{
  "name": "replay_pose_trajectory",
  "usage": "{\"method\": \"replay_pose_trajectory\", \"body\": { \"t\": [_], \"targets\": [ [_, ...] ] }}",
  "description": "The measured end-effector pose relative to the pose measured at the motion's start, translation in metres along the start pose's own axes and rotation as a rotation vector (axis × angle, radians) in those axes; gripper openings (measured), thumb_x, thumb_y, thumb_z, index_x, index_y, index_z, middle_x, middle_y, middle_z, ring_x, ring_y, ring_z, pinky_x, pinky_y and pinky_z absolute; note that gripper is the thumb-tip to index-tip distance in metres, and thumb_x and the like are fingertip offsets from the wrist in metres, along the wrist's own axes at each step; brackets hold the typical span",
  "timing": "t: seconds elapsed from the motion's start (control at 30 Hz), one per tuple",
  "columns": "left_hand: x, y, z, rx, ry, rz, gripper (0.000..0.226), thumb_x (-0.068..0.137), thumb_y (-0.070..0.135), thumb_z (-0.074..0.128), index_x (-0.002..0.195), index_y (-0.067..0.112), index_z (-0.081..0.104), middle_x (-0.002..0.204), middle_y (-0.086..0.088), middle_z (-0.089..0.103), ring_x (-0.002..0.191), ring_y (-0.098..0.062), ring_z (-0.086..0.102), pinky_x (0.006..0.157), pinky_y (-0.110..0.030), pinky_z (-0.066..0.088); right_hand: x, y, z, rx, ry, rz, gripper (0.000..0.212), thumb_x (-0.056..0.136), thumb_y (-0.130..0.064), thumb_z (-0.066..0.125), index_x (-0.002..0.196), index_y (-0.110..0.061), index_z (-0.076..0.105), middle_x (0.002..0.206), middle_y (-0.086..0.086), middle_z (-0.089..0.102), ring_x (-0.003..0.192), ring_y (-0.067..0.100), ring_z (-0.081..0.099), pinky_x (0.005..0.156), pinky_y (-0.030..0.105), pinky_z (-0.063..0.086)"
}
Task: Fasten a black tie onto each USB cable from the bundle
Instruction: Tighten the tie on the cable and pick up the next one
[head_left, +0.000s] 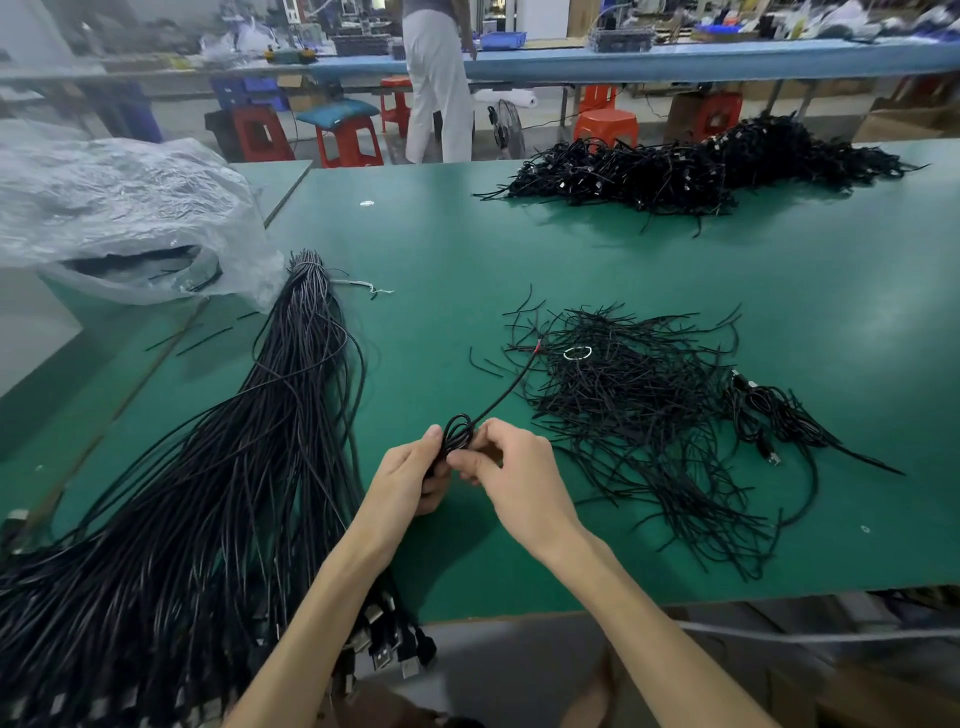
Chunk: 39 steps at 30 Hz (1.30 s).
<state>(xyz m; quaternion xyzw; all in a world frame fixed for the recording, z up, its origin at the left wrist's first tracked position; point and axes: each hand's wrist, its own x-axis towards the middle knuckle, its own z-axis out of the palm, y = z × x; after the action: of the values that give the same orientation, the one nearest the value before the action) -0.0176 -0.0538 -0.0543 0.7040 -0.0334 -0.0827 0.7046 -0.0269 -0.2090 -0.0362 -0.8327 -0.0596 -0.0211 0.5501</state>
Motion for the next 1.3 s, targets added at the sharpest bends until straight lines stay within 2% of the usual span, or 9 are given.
{"method": "replay_pose_trajectory", "body": {
  "t": [0.2, 0.47, 0.7, 0.83, 0.93, 1.07, 1.13, 1.2, 1.3],
  "targets": [
    [-0.001, 0.002, 0.001, 0.047, 0.04, 0.019, 0.049, 0.111, 0.033, 0.038, 0.064, 0.019, 0.036, 0.059, 0.008, 0.027, 0.05, -0.01, 0.021, 0.044, -0.016, 0.022, -0.013, -0.004, 0.015, -0.211, 0.076, -0.026, 0.02, 0.103, -0.034, 0.059, 0.092, -0.018, 0.057, 0.089, -0.007, 0.063, 0.084, 0.014, 0.058, 0.077, 0.034, 0.048],
    [-0.001, 0.003, 0.0, 0.076, 0.071, 0.05, 0.05, 0.111, 0.033, 0.04, 0.063, 0.019, 0.034, 0.057, 0.01, 0.028, 0.05, -0.008, 0.022, 0.045, -0.017, 0.022, -0.019, -0.012, 0.016, -0.511, 0.058, -0.256, 0.02, 0.109, -0.034, 0.044, 0.094, -0.02, 0.041, 0.091, -0.007, 0.053, 0.07, 0.01, 0.042, 0.062, 0.024, 0.033],
    [-0.003, 0.001, 0.003, 0.23, 0.07, 0.125, 0.048, 0.108, 0.047, 0.033, 0.071, 0.016, 0.036, 0.059, 0.01, 0.029, 0.055, -0.009, 0.024, 0.051, -0.018, 0.026, -0.021, -0.015, 0.02, -0.418, 0.035, -0.163, 0.02, 0.109, -0.033, 0.041, 0.093, -0.021, 0.041, 0.093, -0.005, 0.055, 0.076, 0.02, 0.056, 0.067, 0.035, 0.044],
    [-0.004, 0.004, 0.006, 0.317, 0.092, 0.179, 0.047, 0.109, 0.045, 0.029, 0.074, 0.016, 0.04, 0.064, 0.014, 0.037, 0.06, -0.006, 0.033, 0.057, -0.017, 0.033, -0.019, -0.02, 0.024, -0.303, 0.061, -0.08, 0.022, 0.108, -0.032, 0.045, 0.088, -0.021, 0.044, 0.091, -0.003, 0.059, 0.081, 0.02, 0.057, 0.072, 0.038, 0.046],
    [-0.004, 0.006, 0.008, 0.369, 0.137, 0.193, 0.047, 0.107, 0.045, 0.028, 0.077, 0.012, 0.042, 0.073, 0.0, 0.041, 0.067, -0.011, 0.038, 0.063, -0.026, 0.037, -0.017, -0.02, 0.029, -0.178, 0.078, -0.016, 0.024, 0.107, -0.031, 0.049, 0.085, -0.021, 0.046, 0.084, -0.005, 0.058, 0.075, 0.015, 0.054, 0.069, 0.034, 0.046],
    [-0.004, 0.007, 0.005, 0.381, 0.134, 0.158, 0.05, 0.109, 0.043, 0.029, 0.079, 0.005, 0.042, 0.076, -0.005, 0.042, 0.07, -0.015, 0.039, 0.066, -0.033, 0.038, -0.02, -0.02, 0.032, -0.049, 0.089, 0.038, 0.024, 0.106, -0.031, 0.05, 0.086, -0.018, 0.05, 0.079, -0.002, 0.061, 0.072, 0.017, 0.059, 0.068, 0.036, 0.049],
    [-0.004, 0.006, 0.005, 0.388, 0.103, 0.145, 0.053, 0.11, 0.042, 0.031, 0.078, 0.001, 0.04, 0.072, -0.003, 0.039, 0.067, -0.015, 0.036, 0.064, -0.033, 0.034, -0.02, -0.018, 0.027, -0.068, 0.063, 0.037, 0.024, 0.107, -0.03, 0.05, 0.086, -0.017, 0.05, 0.078, -0.001, 0.062, 0.074, 0.022, 0.062, 0.072, 0.043, 0.051],
    [-0.002, 0.008, 0.004, 0.373, 0.068, 0.133, 0.048, 0.111, 0.038, 0.035, 0.074, 0.008, 0.039, 0.065, 0.004, 0.037, 0.062, -0.014, 0.032, 0.06, -0.032, 0.03, -0.018, -0.018, 0.016, -0.147, 0.023, 0.008, 0.025, 0.106, -0.028, 0.05, 0.085, -0.016, 0.049, 0.076, -0.002, 0.059, 0.073, 0.023, 0.059, 0.073, 0.044, 0.05],
    [0.001, 0.018, -0.008, 0.442, -0.036, 0.093, 0.034, 0.109, 0.034, 0.044, 0.083, 0.014, 0.053, 0.058, 0.006, 0.054, 0.053, -0.013, 0.045, 0.054, -0.037, 0.039, -0.012, -0.017, -0.003, -0.278, -0.052, -0.037, 0.023, 0.105, -0.028, 0.051, 0.085, -0.016, 0.05, 0.074, -0.006, 0.054, 0.073, 0.022, 0.053, 0.072, 0.042, 0.046]
  ]
}}
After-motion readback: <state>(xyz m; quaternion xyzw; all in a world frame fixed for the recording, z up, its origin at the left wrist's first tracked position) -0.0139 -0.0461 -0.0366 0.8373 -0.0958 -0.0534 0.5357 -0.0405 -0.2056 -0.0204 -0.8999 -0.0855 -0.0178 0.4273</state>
